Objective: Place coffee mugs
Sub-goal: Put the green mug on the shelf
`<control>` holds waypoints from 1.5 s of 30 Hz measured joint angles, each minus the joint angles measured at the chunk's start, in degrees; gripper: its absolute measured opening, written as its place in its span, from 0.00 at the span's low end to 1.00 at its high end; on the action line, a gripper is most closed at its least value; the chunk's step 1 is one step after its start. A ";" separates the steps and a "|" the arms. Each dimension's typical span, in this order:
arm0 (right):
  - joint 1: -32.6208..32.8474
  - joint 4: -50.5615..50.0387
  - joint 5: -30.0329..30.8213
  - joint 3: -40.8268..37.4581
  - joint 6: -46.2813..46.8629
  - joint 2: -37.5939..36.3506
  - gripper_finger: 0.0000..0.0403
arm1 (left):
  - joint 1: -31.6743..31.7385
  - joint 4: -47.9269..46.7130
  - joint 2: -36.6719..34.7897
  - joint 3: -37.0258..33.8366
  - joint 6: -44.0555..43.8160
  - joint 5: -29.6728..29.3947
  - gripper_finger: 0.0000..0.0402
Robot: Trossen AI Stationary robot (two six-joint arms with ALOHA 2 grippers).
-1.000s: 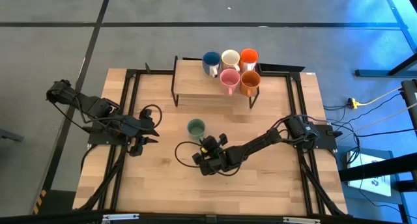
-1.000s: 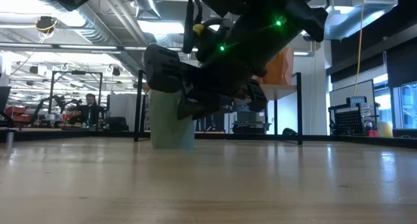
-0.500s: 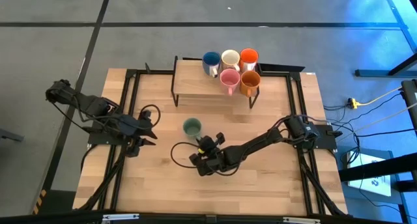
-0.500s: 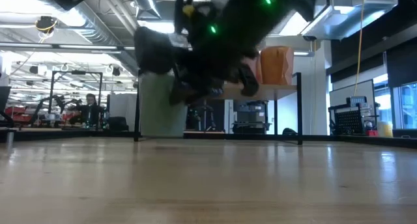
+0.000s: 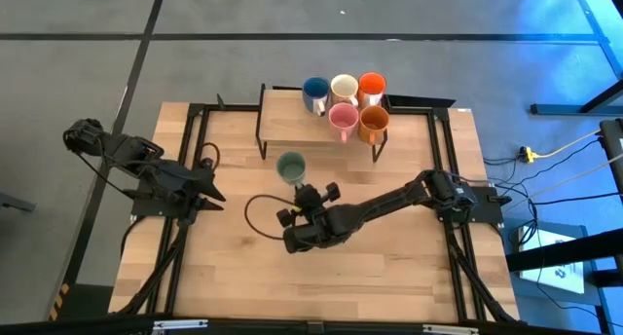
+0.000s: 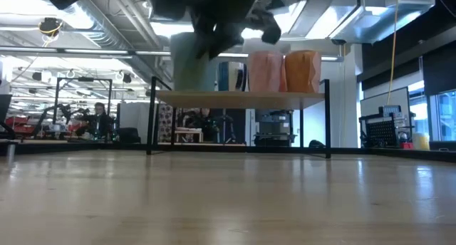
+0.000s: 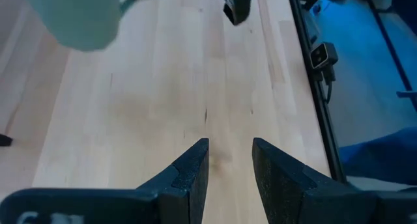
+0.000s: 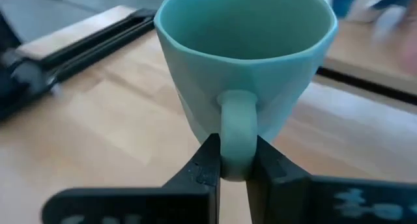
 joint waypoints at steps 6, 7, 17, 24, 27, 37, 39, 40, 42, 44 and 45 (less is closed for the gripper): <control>-2.64 -12.39 2.17 6.27 9.91 -0.02 0.06 | 0.00 -0.17 -0.23 0.00 0.09 -1.04 0.28; -3.07 -14.49 2.78 7.16 11.81 -0.03 0.06 | 0.00 -0.18 -0.20 0.00 0.31 -1.03 0.28; -8.49 -19.82 1.38 8.64 15.60 -2.63 0.06 | 0.00 -0.15 -0.19 0.00 1.29 -3.86 0.28; -12.65 -18.99 -1.94 8.64 14.00 -2.71 0.06 | 0.02 -0.16 -0.21 0.00 1.20 -6.80 0.28; -13.99 -18.98 -2.15 8.64 13.89 -2.71 0.06 | 0.02 -0.15 -0.19 0.00 1.20 -6.86 0.28; -16.89 -18.73 -4.24 8.64 9.64 -2.34 0.06 | 0.02 -0.15 -0.19 0.00 1.46 -6.91 0.28; -17.13 -18.73 -3.92 8.64 9.58 -2.34 0.06 | 0.02 -0.15 -0.19 0.00 1.49 -7.23 0.28; -17.21 -18.73 -3.92 8.64 9.59 -2.34 0.06 | 0.02 -0.15 -0.20 0.00 1.49 -7.31 0.28; -17.48 -18.77 -3.98 8.64 9.58 -2.34 0.06 | 0.02 -0.15 -0.19 0.00 1.49 -7.54 0.28; -17.78 -18.69 -4.16 8.62 9.60 -2.34 0.06 | 0.02 -0.15 -0.21 0.00 1.49 -7.71 0.28; -17.86 -18.45 -4.16 8.37 9.65 -2.34 0.06 | 0.02 -0.15 -0.19 0.00 1.49 -7.71 0.28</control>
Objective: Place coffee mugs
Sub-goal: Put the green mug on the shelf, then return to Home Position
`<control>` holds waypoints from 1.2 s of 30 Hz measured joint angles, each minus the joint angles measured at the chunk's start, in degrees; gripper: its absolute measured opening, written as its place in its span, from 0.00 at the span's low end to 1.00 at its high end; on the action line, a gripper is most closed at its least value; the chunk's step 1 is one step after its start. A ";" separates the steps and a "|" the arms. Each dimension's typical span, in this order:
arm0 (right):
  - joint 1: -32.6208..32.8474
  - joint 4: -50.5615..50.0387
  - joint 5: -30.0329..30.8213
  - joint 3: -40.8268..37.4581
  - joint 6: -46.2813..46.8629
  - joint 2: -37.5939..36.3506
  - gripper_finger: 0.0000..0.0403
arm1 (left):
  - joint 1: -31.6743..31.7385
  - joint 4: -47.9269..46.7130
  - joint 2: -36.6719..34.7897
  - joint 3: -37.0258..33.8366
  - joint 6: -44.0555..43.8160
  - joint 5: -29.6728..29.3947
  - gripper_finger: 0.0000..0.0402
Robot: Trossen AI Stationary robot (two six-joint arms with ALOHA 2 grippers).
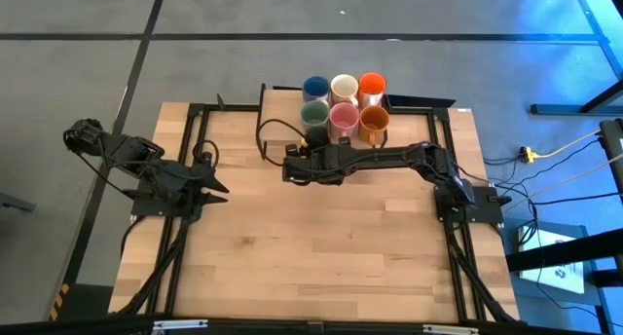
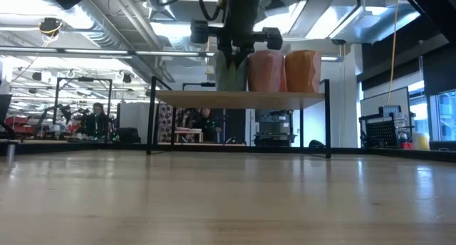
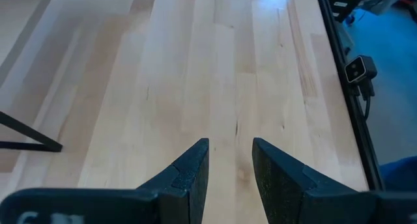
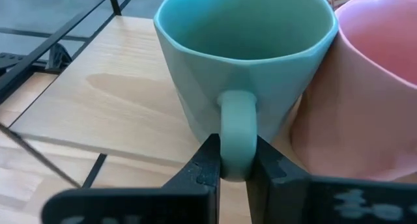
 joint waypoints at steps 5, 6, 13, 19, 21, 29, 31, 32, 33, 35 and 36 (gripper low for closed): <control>-0.32 0.11 -0.19 -0.39 0.04 0.00 0.07 | 0.00 0.02 0.00 0.00 0.00 -0.02 0.28; -0.37 0.11 -0.21 -0.39 0.04 0.00 0.08 | 0.00 0.02 -0.02 0.00 0.00 -0.02 0.28; -0.32 0.04 -0.85 -0.39 0.02 0.00 0.19 | 0.00 0.02 0.00 0.00 0.02 -0.04 0.28; -0.30 0.35 -1.58 -0.41 0.02 0.02 0.32 | 0.00 0.02 0.00 0.00 0.04 -0.67 0.28; -0.29 0.10 -1.66 -0.43 0.02 -0.07 0.36 | 0.00 0.02 0.00 0.00 0.04 -0.91 0.28; 0.15 -1.35 -6.34 -0.45 -1.44 -4.14 0.47 | 0.00 0.02 -0.02 0.00 0.05 -1.06 0.28; 0.19 -2.33 -7.98 -0.46 -1.55 -5.13 0.47 | 0.00 0.00 -0.01 0.00 0.04 -1.07 0.28; 0.22 -2.84 -9.43 -0.48 -1.62 -5.83 0.47 | -0.01 0.02 -0.01 0.00 0.04 -1.07 0.28; 0.22 -3.38 -11.16 -0.48 -2.02 -6.64 0.47 | 0.00 0.00 0.00 0.00 0.04 -1.07 0.28; 0.55 -3.82 -16.88 -0.45 -4.88 -8.28 0.47 | 0.00 0.01 -0.01 0.00 0.04 -1.07 0.28; 0.83 -3.75 -20.37 -0.45 -7.15 -9.07 0.47 | 0.00 0.01 -0.01 0.00 0.04 -1.06 0.28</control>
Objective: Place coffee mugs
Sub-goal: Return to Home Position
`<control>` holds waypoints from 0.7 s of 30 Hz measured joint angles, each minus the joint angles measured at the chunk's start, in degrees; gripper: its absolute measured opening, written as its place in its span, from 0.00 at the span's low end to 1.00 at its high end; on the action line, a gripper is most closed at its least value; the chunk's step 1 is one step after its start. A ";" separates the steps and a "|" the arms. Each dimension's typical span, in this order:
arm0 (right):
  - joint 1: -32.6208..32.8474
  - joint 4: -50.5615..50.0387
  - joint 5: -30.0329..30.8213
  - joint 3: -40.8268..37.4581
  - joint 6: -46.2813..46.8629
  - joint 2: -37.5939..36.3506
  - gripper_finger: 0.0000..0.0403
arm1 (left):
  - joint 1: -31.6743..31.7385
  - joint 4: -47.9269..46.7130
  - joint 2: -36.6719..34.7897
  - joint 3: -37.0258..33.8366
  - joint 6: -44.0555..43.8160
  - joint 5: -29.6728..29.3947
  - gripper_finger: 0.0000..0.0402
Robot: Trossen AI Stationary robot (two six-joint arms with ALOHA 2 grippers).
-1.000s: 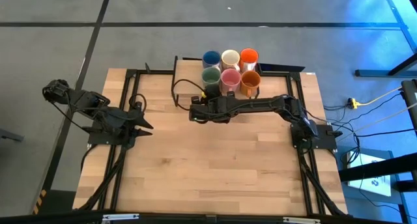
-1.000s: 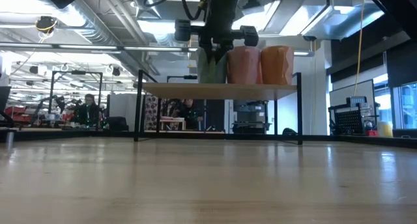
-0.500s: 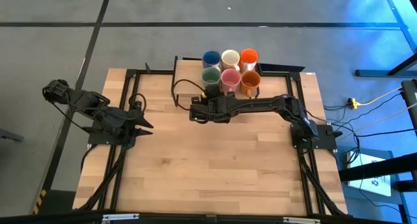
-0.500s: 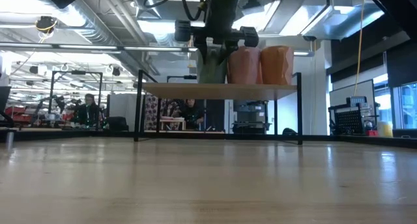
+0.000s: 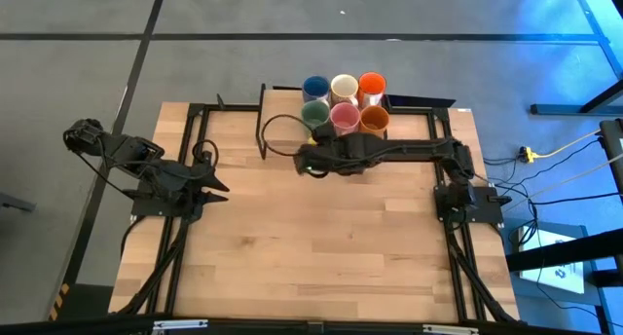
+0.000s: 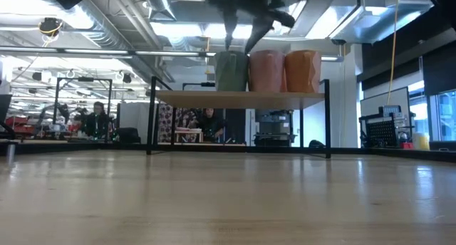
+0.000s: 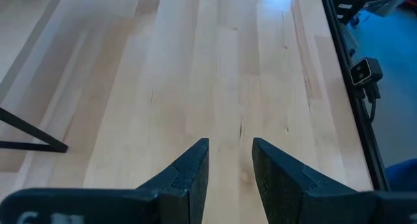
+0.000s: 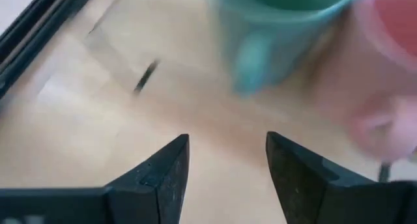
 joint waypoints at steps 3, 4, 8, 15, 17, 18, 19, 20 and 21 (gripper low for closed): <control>2.37 2.24 -8.53 -0.04 -10.10 -2.82 0.47 | 0.00 0.66 -0.01 0.00 0.66 0.95 0.28; 3.45 4.17 -11.79 -0.02 -15.35 -3.81 0.47 | 0.00 1.65 0.01 0.00 1.47 1.98 0.28; 7.25 14.69 -24.31 0.03 -32.15 -5.69 0.45 | -0.01 8.43 0.41 0.00 8.93 9.39 0.28; 7.72 37.42 -36.97 0.08 -47.73 -6.97 0.21 | 3.49 23.96 1.99 -0.02 21.42 16.97 0.20; 6.85 37.44 -40.58 0.02 -50.37 -7.30 0.12 | 6.06 25.68 1.96 -0.02 24.16 17.07 0.15; 6.69 37.03 -42.01 0.02 -51.50 -7.54 0.07 | 7.46 26.73 1.89 -0.02 25.31 17.06 0.12; 6.28 35.49 -43.16 -0.01 -52.75 -8.12 0.04 | 9.01 27.14 1.72 -0.02 26.17 17.01 0.08; 5.94 33.94 -43.83 -0.05 -53.85 -8.57 0.02 | 10.50 27.23 1.38 -0.02 26.75 16.90 0.05; 5.48 33.74 -44.55 -0.03 -54.83 -8.90 0.02 | 11.92 27.69 0.96 -0.02 26.95 16.87 0.03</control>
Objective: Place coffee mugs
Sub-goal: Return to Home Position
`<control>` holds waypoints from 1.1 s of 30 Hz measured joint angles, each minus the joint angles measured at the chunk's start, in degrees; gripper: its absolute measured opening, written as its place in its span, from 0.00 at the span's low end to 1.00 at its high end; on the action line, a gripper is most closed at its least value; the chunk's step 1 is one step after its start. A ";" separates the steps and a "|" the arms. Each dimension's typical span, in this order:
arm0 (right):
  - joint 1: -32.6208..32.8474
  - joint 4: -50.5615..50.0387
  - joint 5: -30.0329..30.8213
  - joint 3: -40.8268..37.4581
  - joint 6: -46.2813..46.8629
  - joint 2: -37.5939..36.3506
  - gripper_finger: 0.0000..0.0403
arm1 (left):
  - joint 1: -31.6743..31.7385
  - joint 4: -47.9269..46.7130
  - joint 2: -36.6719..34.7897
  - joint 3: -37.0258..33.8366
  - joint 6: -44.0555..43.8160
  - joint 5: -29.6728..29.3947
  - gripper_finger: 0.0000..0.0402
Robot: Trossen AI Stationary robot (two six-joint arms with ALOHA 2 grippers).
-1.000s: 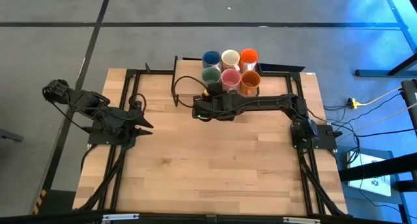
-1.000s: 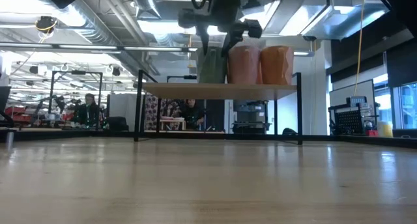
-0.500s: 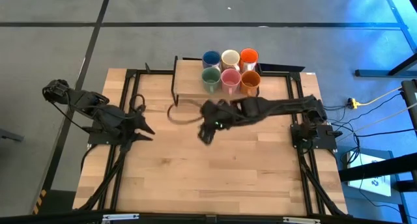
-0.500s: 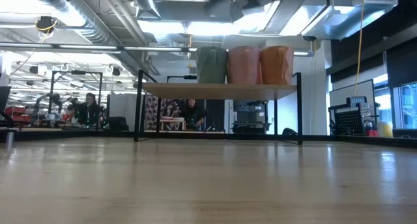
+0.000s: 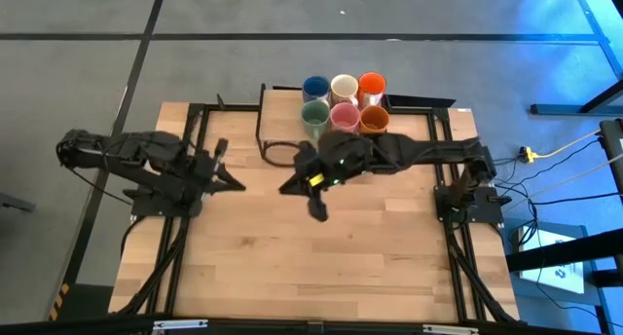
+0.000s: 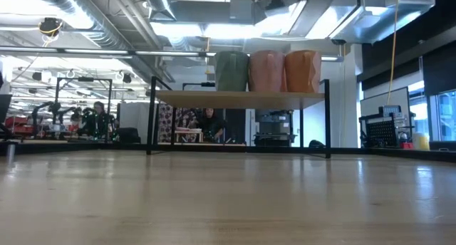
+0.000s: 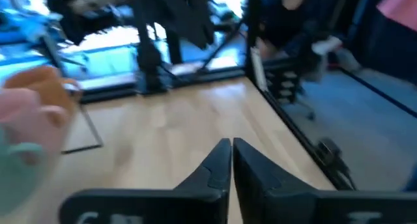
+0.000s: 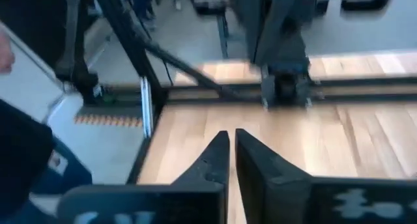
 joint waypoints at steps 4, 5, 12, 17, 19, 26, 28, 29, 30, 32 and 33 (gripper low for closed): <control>-1.54 -4.25 -4.08 -0.01 -3.89 -2.68 0.06 | 5.31 0.48 -1.14 0.00 0.84 0.02 0.02; -1.86 -6.22 -5.28 -0.17 -4.66 -3.56 0.06 | 6.40 0.30 -1.44 0.00 1.30 0.00 0.02; -3.47 -1.74 -7.96 -19.24 -6.78 -19.20 0.01 | 10.27 0.35 -1.26 0.00 -1.19 -1.06 0.01; -4.02 13.47 -4.27 -42.02 -0.65 -36.37 0.02 | 10.45 0.49 -1.28 0.00 -6.10 -5.91 0.02; -3.95 17.82 -1.54 -50.37 1.08 -43.59 0.02 | 10.42 0.37 -1.30 0.00 -7.08 -6.90 0.02; -3.99 26.23 7.21 -74.41 9.65 -66.87 0.00 | 10.44 0.37 -1.28 0.00 -9.02 -7.39 0.02; -3.99 25.77 8.34 -78.93 10.00 -71.87 0.00 | 10.44 0.61 -1.28 0.00 -9.30 -7.38 0.02; -3.99 25.44 8.37 -80.76 9.97 -74.39 0.00 | 10.44 1.22 -1.28 0.00 -10.51 -7.04 0.02; -3.99 25.16 8.21 -82.29 10.22 -76.76 0.00 | 10.44 1.66 -1.28 0.00 -10.80 -6.46 0.02; -3.97 28.08 8.53 -84.86 9.35 -80.40 0.00 | 10.44 2.18 -0.93 -0.34 -9.50 -5.11 0.02; -3.97 28.76 8.79 -86.21 8.04 -82.14 0.00 | 10.44 3.80 -0.84 -1.26 -8.44 -4.59 0.02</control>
